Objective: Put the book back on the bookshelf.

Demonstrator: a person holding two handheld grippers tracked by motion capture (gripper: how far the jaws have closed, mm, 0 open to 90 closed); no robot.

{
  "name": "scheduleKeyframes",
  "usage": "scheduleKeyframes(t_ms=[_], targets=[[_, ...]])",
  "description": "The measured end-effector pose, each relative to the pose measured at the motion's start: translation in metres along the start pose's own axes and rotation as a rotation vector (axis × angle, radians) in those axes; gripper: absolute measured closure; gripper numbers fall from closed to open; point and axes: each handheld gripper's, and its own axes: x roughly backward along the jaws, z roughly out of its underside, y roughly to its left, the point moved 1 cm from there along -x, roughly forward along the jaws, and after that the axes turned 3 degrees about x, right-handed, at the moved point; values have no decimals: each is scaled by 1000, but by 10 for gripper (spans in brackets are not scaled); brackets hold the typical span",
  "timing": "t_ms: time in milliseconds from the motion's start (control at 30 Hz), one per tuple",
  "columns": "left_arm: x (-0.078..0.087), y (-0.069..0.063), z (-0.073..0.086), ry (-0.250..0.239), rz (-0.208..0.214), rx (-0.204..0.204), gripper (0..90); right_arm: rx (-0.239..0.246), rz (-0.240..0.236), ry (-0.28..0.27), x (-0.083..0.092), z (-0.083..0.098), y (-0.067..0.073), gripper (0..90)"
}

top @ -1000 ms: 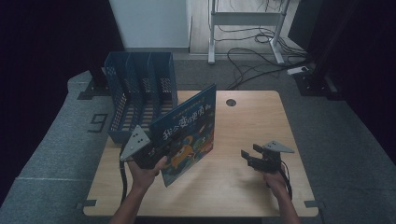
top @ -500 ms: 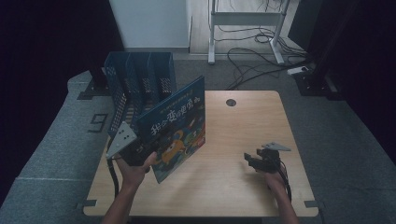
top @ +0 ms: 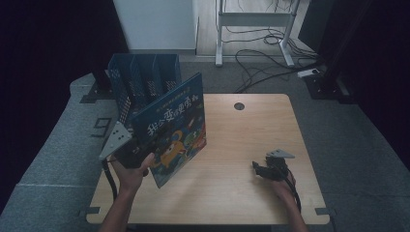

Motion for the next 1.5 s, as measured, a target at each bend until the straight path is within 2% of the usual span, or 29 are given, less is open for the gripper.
scheduleKeyframes(t_ms=[100,233,567,800,1000,1167,1500], targets=[[2,1,-3,-3,-10,-3,822,7,12,1,0,0,1,356],[5,4,-7,-12,-19,-3,822,44,41,13,-1,0,5,350],[12,11,-14,-26,-49,-12,822,44,40,12,-1,0,5,343],[19,18,-19,-33,-73,-12,822,23,15,6,0,0,2,339],[25,26,-22,-52,-91,0,822,45,33,14,-1,0,5,338],[30,34,-27,-63,-121,2,822,28,18,8,0,1,3,339],[40,47,-37,-85,-173,5,822,44,29,12,-1,0,5,339]])
